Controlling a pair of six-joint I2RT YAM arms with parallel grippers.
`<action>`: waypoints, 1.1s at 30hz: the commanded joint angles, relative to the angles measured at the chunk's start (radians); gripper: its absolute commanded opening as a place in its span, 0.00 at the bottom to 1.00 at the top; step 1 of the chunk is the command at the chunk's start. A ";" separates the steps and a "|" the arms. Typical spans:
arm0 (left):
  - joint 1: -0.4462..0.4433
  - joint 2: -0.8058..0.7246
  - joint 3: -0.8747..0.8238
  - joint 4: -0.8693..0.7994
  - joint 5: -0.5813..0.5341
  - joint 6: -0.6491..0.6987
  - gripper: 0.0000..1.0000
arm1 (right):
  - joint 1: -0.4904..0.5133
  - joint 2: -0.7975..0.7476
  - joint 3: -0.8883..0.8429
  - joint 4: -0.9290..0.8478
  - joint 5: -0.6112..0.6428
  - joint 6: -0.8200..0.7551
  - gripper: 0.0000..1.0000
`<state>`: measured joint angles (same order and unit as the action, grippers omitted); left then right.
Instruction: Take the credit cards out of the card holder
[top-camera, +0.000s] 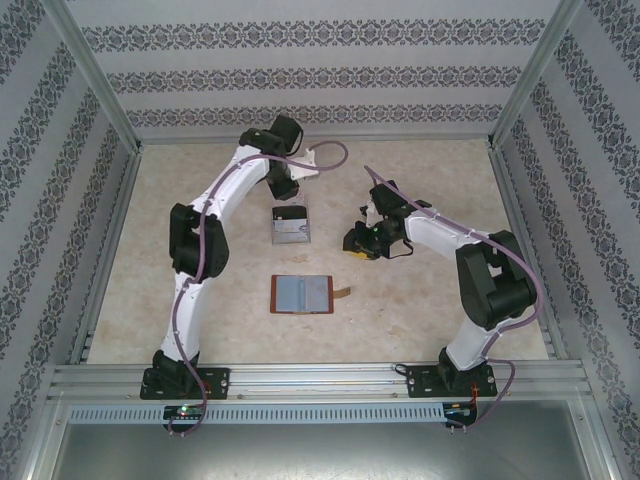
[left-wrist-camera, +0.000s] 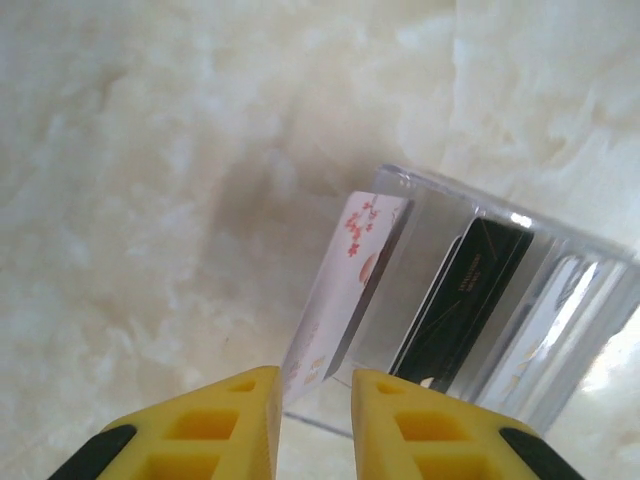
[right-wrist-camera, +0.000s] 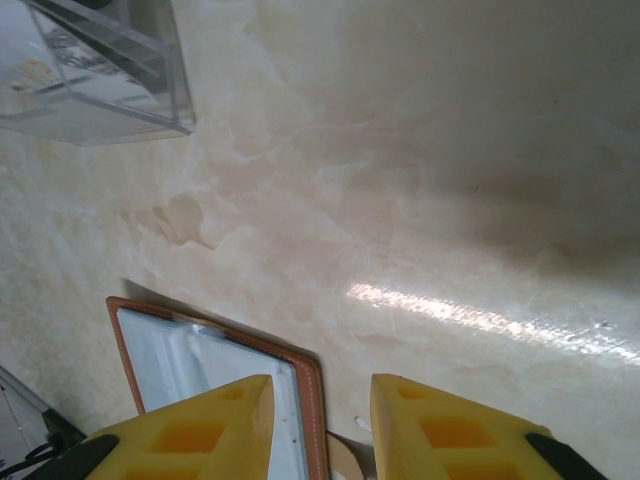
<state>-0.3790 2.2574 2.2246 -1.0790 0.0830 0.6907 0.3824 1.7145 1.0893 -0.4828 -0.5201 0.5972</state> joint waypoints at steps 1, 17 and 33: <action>0.011 -0.108 -0.077 0.123 0.055 -0.245 0.24 | 0.015 -0.056 -0.012 -0.023 0.020 0.007 0.32; 0.057 -0.447 -0.520 0.533 0.051 -0.664 0.28 | 0.076 -0.204 -0.062 -0.064 0.096 0.058 0.32; 0.045 -0.649 -0.803 0.551 0.156 -0.991 0.40 | 0.142 -0.197 -0.117 -0.070 0.115 0.075 0.32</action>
<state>-0.3000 1.6119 1.4139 -0.4274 0.2455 -0.2131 0.5137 1.5185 0.9909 -0.5362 -0.4225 0.6598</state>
